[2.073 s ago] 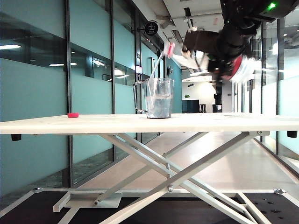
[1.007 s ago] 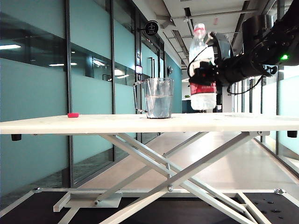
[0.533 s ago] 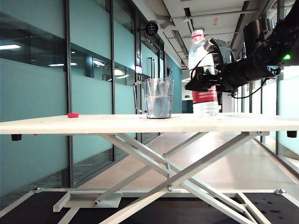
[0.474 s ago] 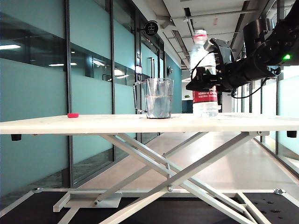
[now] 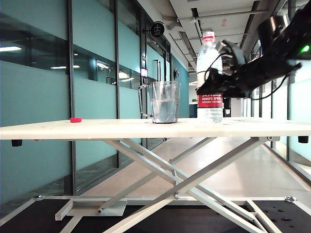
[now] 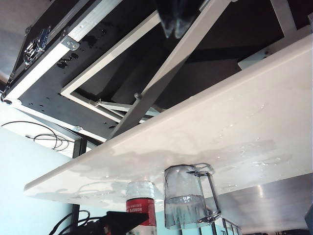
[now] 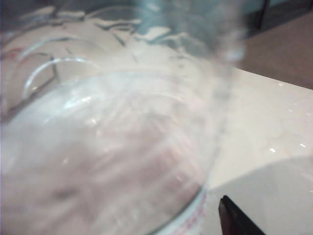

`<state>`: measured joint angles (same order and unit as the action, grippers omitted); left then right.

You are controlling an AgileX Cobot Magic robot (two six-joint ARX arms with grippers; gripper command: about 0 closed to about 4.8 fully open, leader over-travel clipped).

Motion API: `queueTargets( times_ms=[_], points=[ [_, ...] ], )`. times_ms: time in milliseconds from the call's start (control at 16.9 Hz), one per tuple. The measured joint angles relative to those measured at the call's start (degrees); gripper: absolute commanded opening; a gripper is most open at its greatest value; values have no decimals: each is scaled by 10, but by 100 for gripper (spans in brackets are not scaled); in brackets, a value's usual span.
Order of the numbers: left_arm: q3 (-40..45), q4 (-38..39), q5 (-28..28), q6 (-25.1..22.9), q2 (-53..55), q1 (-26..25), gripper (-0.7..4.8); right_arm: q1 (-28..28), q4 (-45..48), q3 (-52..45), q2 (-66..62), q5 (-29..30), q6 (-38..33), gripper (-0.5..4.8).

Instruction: Pick up the mineral water bottle on the table and pour water into the mug until it's half full.

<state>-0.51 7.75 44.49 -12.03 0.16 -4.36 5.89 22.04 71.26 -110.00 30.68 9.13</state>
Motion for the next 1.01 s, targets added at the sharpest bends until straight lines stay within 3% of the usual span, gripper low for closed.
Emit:
queueTargets(
  times_ms=[237, 415, 474, 592, 711, 889, 1007],
  points=[
    [0, 0, -1, -13, 0, 0, -5, -5, -10, -53, 75, 10, 27, 479],
    [0, 0, -17, -13, 0, 0, -5, -9, -12, -152, 179, 8, 30, 463],
    [0, 0, -28, -13, 0, 0, -5, -9, -14, -184, 218, 8, 30, 378],
    [0, 0, -91, -13, 0, 0, -5, -8, -10, -243, 292, -8, 22, 149],
    [0, 0, -194, -13, 0, 0, -5, -9, -16, -320, 378, -14, 11, 6],
    [0, -9, -276, -9, 0, 0, -5, -7, -26, -413, 500, -52, -7, -6],
    [0, -24, -276, 28, 0, 0, -5, -7, -27, -479, 589, -81, -14, -6]
  ],
)
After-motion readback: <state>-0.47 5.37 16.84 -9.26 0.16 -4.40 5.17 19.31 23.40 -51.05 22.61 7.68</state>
